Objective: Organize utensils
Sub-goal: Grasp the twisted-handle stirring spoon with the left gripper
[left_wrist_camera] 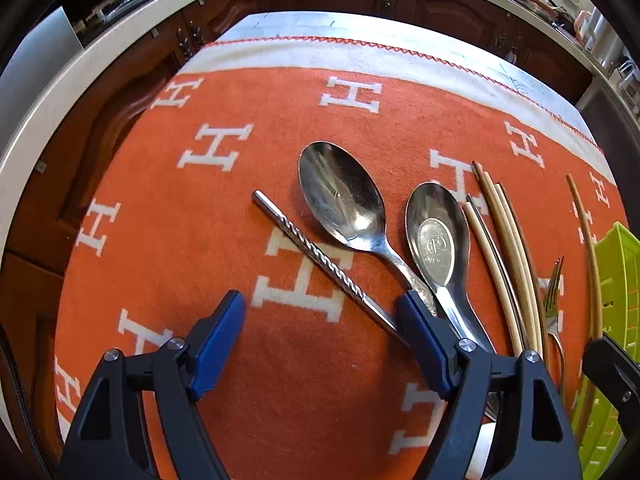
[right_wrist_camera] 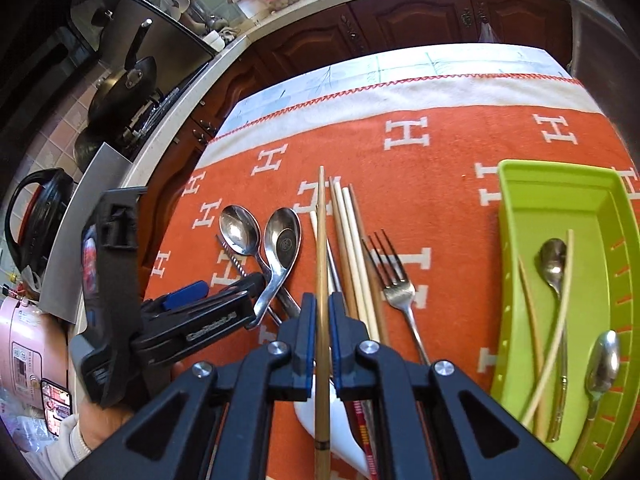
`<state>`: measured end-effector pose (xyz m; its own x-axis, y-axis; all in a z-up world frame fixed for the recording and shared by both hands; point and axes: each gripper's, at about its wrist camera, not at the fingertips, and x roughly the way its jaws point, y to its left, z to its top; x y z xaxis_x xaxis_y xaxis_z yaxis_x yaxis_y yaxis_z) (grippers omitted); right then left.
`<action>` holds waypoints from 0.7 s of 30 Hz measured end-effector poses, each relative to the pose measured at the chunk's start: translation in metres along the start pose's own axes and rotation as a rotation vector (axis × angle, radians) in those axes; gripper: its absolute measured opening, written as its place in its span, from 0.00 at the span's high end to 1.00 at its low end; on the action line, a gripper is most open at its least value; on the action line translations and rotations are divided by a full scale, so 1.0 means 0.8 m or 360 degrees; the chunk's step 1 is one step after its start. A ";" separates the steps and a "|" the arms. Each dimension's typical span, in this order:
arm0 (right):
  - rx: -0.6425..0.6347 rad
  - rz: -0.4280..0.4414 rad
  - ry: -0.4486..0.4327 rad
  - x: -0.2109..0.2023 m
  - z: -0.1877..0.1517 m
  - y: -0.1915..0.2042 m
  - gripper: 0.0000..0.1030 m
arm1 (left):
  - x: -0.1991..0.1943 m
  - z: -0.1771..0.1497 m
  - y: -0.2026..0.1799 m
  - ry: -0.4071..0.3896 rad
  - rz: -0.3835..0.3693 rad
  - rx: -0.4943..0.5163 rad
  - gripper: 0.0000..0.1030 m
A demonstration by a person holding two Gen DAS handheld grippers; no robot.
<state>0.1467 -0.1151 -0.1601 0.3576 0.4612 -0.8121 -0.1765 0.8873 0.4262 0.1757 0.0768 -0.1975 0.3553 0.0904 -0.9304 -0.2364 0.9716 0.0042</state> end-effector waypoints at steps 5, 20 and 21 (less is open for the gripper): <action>0.0032 0.0027 -0.0008 -0.006 -0.002 -0.013 0.94 | -0.005 -0.002 -0.008 -0.0021 -0.0022 0.0042 0.39; 0.0067 0.0066 -0.0031 -0.023 -0.013 -0.031 0.94 | -0.016 -0.007 0.047 -0.0002 -0.0139 -0.0082 0.96; 0.0067 0.0069 -0.0034 -0.024 -0.013 -0.031 0.94 | -0.016 -0.007 0.051 0.0003 -0.0148 -0.0096 0.97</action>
<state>0.1346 -0.1458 -0.1593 0.3702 0.4984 -0.7839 -0.1536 0.8651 0.4775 0.1562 0.1141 -0.1875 0.3768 0.0002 -0.9263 -0.2565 0.9609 -0.1041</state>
